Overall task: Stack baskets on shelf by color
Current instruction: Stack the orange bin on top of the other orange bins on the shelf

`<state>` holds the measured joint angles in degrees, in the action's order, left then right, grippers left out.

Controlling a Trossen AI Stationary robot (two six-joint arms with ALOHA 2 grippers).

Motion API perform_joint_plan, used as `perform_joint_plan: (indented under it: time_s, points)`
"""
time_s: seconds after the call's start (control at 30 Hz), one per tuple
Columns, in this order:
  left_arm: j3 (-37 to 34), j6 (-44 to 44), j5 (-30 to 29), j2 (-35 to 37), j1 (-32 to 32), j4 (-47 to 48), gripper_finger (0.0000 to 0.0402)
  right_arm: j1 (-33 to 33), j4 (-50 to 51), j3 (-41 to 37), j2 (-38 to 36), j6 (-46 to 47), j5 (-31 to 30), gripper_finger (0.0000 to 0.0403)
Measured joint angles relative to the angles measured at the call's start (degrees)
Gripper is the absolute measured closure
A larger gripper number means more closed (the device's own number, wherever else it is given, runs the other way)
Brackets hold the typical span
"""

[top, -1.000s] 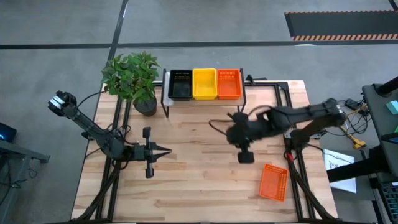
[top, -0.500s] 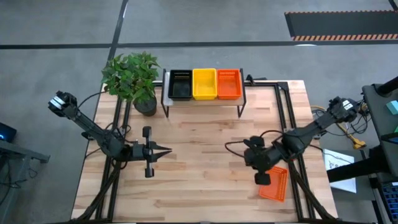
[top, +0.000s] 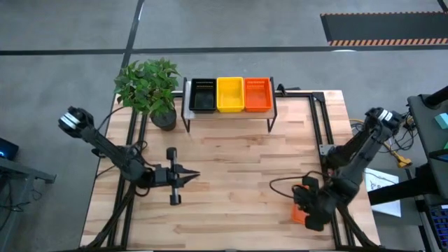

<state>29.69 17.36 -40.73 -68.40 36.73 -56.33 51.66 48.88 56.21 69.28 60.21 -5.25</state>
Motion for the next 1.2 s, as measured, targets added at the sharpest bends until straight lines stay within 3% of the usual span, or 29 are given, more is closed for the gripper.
perform_joint_plan:
  time_s: [0.27, 0.53, 1.2]
  points:
    - [0.20, 0.07, 0.01, -3.10, 0.00, -5.93, 0.0394, 9.89, -4.45, -5.07, 0.20, 12.30, -7.15, 0.0312]
    - [0.33, -0.10, -0.02, -3.61, 0.00, -8.70, 0.0394, 13.81, -4.29, -7.06, 0.53, 6.41, -14.06, 0.0225]
    - [0.33, -0.04, -0.04, -3.58, -0.02, -12.25, 0.0394, 13.83, -6.41, -7.00, 15.28, 9.24, -9.30, 0.0225]
